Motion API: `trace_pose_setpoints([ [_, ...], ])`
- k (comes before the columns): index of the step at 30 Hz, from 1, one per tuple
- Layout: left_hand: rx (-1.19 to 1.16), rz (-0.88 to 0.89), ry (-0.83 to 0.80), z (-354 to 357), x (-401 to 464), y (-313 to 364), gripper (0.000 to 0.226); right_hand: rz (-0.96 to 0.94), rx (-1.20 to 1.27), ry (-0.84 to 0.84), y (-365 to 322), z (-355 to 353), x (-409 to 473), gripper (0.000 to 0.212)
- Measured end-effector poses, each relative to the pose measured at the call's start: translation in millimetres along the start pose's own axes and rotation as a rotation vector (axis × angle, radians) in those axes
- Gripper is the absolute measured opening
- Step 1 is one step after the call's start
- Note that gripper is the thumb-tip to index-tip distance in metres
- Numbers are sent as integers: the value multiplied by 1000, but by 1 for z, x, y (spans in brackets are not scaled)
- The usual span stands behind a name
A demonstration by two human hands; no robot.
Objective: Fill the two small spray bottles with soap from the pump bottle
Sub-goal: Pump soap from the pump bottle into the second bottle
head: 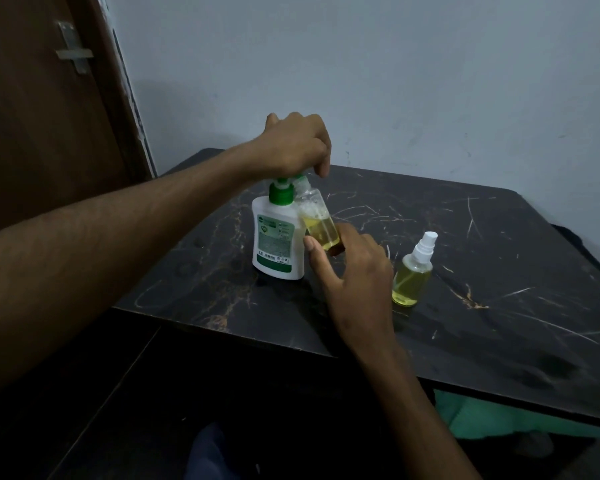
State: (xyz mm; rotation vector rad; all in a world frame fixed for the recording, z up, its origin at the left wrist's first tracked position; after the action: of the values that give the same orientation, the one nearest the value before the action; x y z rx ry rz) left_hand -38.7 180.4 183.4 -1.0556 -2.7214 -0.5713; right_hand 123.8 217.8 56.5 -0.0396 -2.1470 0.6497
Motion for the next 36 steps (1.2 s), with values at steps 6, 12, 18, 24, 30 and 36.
trace_pose_setpoints([
  [6, -1, 4, 15, -3, -2, -1, 20, 6, 2, -6, -1, 0, 0, 38],
  [12, -17, -9, 6, 0, -1, -4, 23, -3, 10, 0, -2, -1, 0, 35],
  [18, -23, -8, -9, -1, -1, -3, 24, 4, 15, -4, -3, -2, 0, 37],
  [24, 60, -13, -40, 6, 2, -4, 16, 7, 0, -9, -2, 0, 1, 42],
  [30, 51, -9, -8, 0, 6, -2, 16, 2, -3, 3, -3, -2, 0, 39],
  [36, 41, -13, -24, 4, 4, -4, 15, 19, -11, -12, 0, 0, 0, 45],
])
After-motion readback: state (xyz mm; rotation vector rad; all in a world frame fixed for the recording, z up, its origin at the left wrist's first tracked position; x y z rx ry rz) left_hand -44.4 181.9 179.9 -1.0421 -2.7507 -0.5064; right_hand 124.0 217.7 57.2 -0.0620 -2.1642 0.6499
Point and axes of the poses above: each hand's wrist, its own x-axis towards the middle knuckle, its own z-axis out of the palm, y = z × x, the point moved 9 cm from there along x, towards the middle knuckle, and after that the axes turned 9 degrees about -z, right-handed, at the moved point
